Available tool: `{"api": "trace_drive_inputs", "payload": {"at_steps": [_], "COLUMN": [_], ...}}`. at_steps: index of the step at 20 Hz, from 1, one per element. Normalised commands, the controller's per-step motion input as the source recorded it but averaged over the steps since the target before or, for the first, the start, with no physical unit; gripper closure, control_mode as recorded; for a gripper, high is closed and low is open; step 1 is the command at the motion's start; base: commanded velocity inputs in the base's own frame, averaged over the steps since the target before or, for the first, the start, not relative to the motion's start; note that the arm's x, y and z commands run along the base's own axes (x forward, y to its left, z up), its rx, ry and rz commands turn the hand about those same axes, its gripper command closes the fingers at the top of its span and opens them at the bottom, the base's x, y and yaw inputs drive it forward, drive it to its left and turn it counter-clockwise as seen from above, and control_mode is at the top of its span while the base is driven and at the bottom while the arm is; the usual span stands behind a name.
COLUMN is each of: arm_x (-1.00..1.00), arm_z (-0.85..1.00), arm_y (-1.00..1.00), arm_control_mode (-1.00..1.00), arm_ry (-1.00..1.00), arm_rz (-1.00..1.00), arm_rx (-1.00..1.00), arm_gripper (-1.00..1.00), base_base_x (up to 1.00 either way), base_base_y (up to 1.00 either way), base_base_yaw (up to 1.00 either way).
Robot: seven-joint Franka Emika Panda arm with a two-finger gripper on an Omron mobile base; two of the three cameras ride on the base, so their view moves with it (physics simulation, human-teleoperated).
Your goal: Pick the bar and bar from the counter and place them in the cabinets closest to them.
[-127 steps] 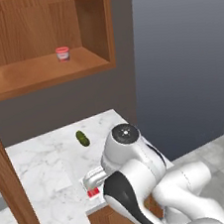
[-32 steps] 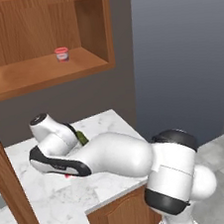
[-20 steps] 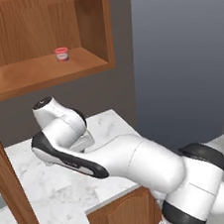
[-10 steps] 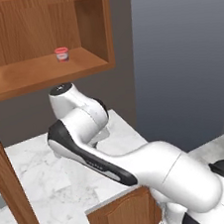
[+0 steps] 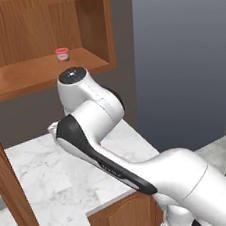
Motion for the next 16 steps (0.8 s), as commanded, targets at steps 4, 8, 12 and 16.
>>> {"api": "trace_drive_inputs", "payload": {"at_steps": [4, 8, 12, 16], "arm_x": [-0.04, -0.04, -0.08, -0.02], "arm_z": [0.64, 0.59, 0.30, -0.05], "arm_y": [-0.02, -0.02, -0.04, 0.00], "arm_control_mode": [-1.00, -1.00, -1.00, -1.00], "arm_ry": [-0.15, -0.16, -0.22, -0.16], "arm_rz": [0.00, 0.00, 0.00, 0.00], "arm_rx": [0.04, 0.04, 0.03, -0.01], "arm_gripper": [1.00, 1.00, 1.00, 1.00], "base_base_x": [0.00, 0.00, 0.00, 0.00], "base_base_y": [0.00, 0.00, 0.00, 0.00], "base_base_yaw": [0.00, 0.00, 0.00, 0.00]}}
